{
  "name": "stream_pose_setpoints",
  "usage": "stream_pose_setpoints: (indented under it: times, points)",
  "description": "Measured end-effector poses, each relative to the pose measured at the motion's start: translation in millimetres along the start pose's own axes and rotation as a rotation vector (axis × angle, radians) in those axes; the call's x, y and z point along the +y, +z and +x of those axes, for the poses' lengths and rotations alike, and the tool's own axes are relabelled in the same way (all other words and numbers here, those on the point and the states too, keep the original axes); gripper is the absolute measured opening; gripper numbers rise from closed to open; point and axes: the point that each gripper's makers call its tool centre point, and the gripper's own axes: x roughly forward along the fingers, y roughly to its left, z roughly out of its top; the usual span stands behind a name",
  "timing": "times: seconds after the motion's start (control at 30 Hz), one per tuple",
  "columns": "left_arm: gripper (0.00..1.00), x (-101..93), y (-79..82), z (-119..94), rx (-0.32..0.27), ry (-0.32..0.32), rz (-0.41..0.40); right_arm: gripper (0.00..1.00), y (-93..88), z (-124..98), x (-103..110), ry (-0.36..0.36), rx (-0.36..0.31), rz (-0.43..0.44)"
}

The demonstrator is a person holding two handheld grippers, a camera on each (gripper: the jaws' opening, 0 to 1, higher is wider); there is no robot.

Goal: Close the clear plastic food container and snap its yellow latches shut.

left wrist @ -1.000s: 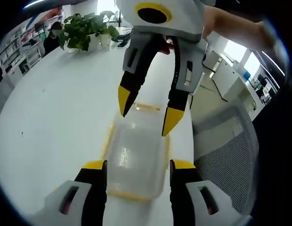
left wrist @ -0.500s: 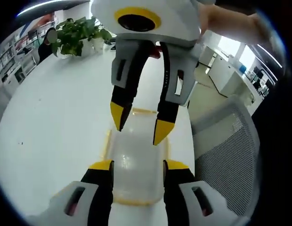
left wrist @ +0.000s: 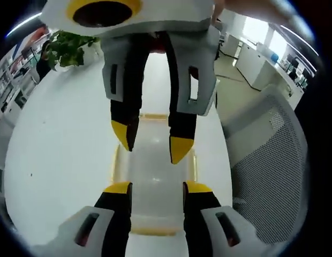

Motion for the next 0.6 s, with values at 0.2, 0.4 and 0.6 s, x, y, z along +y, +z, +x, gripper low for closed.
stream_pose_setpoints:
  times: [0.2, 0.4, 0.6]
  points:
    - [0.36, -2.4, 3.6, 1.9, -0.017, -0.012, -0.023, 0.31, -1.0, 2.2, 0.9, -0.005, 0.003, -0.014]
    - [0.36, -2.8, 4.0, 1.7, -0.034, -0.011, -0.028, 0.30, -2.2, 2.4, 0.2, -0.017, 0.003, -0.046]
    - [0.36, -3.0, 4.4, 1.9, -0.046, -0.011, -0.035, 0.30, -1.5, 2.1, -0.8, -0.019, -0.012, -0.028]
